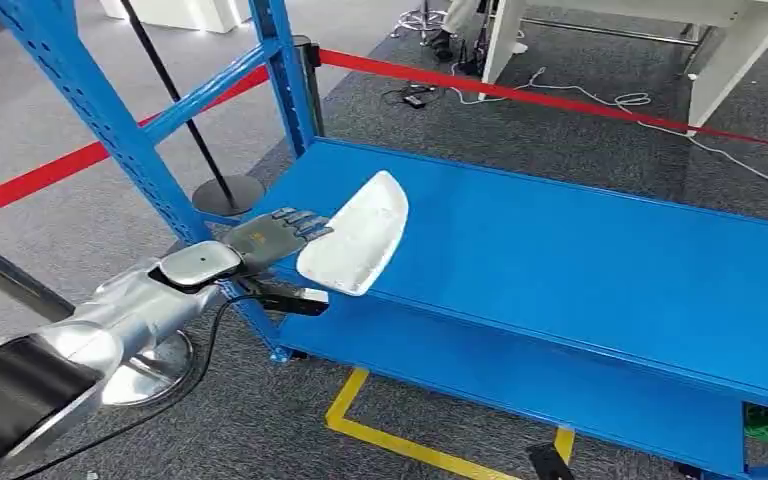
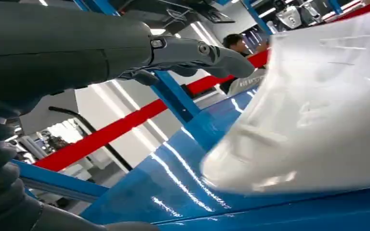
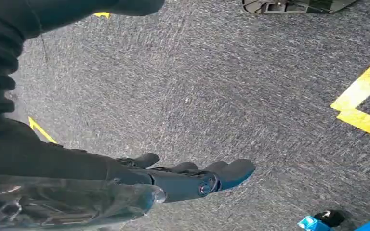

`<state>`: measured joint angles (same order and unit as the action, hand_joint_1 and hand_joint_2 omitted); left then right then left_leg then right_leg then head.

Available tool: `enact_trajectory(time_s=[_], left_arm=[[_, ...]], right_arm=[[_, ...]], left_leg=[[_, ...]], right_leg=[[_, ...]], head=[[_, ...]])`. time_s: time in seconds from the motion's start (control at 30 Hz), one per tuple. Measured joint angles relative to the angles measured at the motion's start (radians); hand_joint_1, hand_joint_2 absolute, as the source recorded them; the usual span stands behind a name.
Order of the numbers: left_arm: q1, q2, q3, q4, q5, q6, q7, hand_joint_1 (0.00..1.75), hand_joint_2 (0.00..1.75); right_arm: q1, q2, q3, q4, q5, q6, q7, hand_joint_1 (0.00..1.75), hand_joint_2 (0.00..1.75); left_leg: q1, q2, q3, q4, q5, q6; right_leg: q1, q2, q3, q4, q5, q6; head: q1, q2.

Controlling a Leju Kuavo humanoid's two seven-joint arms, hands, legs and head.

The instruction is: Take the parts from the cabinet and place them on the table.

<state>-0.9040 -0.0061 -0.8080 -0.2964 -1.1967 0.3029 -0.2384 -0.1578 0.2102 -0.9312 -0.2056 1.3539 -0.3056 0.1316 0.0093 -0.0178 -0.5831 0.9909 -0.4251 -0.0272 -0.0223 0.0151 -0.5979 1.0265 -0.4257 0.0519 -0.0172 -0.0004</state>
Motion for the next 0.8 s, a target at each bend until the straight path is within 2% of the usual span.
enact_trajectory(time_s=[0.43,0.77,0.8], left_arm=[[-0.023,-0.009,0.002,0.000,0.013,0.002,-0.037,0.00,1.75],[-0.020,-0.029,0.012,0.000,0.039,-0.004,-0.097,0.00,1.75],[-0.019,-0.031,0.012,0.000,0.039,-0.006,-0.099,0.49,1.75]], right_arm=[[0.000,0.000,0.000,0.000,0.001,0.004,0.001,0.00,1.75],[-0.001,0.000,0.000,0.000,0.004,0.005,0.000,0.00,1.75],[-0.001,0.000,0.000,0.000,0.004,0.005,0.000,0.00,1.75]], left_leg=[[0.000,0.000,0.000,0.000,0.000,0.000],[0.000,0.000,0.000,0.000,0.000,0.000],[0.000,0.000,0.000,0.000,0.000,0.000]], right_leg=[[0.000,0.000,0.000,0.000,0.000,0.000],[0.000,0.000,0.000,0.000,0.000,0.000],[0.000,0.000,0.000,0.000,0.000,0.000]], head=[[0.000,0.000],[0.000,0.000],[0.000,0.000]])
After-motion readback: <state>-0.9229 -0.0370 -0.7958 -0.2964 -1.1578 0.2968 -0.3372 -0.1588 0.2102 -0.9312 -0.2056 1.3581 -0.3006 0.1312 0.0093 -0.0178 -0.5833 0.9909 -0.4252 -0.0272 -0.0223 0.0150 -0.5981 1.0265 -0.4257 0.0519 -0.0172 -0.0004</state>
